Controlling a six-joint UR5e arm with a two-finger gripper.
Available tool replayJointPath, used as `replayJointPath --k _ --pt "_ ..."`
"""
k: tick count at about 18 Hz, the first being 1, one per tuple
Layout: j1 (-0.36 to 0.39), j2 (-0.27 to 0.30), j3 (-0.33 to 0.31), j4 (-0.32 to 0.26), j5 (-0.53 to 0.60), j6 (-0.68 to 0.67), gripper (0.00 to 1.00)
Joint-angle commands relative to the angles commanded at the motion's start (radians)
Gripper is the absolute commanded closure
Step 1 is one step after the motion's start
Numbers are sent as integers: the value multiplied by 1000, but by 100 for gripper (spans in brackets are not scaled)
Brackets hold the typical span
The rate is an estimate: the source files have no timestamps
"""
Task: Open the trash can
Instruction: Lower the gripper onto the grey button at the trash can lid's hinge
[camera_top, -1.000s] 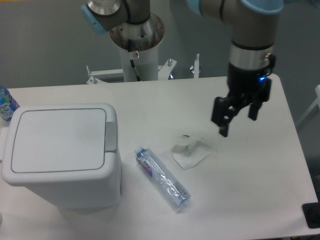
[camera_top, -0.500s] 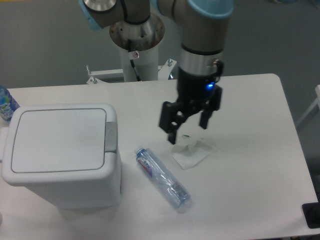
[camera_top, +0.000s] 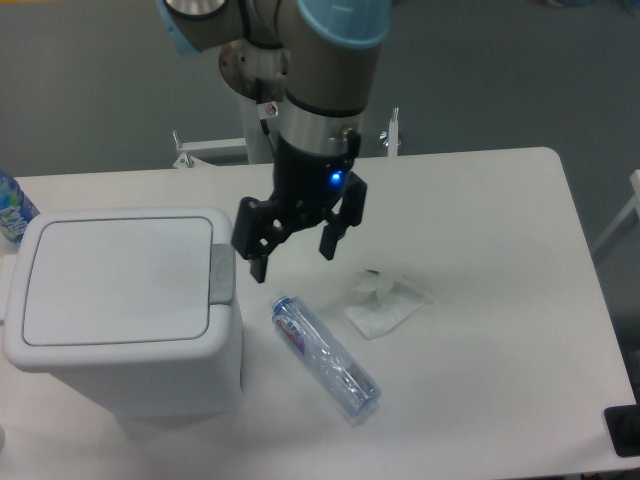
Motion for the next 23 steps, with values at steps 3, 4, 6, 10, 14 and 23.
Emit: replayJointPath --k 3,4,6,10,14,23 --pt "0 -2 -3 0 -6 0 0" --pt "-2 -2 -3 0 -6 0 0" --pt "-5 -2 -3 0 -6 0 0" --pt "-6 -9 -5 2 -5 0 0" --pt "-8 -6 -25 6 -2 0 0" --pt "-17 -5 -34 9 0 0 0"
